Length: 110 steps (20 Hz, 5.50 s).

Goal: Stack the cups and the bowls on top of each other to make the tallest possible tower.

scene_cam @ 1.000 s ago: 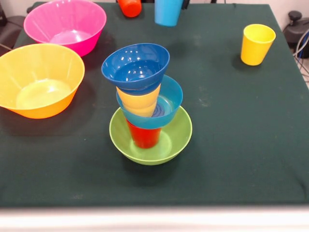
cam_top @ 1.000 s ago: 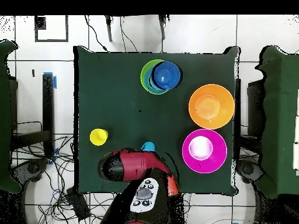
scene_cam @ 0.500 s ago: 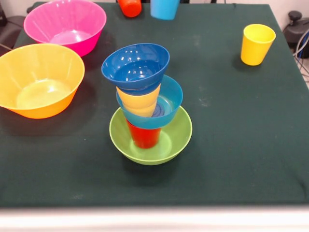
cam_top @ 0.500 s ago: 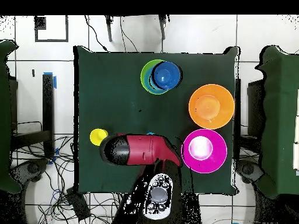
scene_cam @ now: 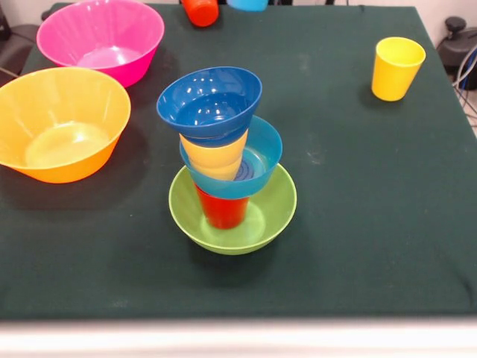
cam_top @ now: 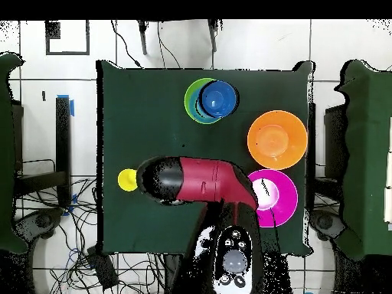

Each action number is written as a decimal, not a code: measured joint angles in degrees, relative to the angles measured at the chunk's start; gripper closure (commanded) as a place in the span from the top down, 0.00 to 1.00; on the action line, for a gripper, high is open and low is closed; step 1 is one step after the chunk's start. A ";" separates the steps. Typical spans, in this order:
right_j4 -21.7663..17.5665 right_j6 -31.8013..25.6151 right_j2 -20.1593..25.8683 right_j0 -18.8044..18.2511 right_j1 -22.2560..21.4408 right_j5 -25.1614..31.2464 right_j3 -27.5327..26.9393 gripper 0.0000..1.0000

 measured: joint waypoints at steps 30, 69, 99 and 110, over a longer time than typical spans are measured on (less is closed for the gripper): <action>-1.35 -0.01 11.82 -13.17 -0.82 13.99 -16.85 0.00; -7.80 -0.13 21.39 -15.64 10.29 26.09 -33.65 0.00; -8.26 -0.13 21.51 -15.86 11.16 28.58 -34.77 0.00; -8.34 -0.13 21.54 -15.86 15.19 33.71 -36.22 0.00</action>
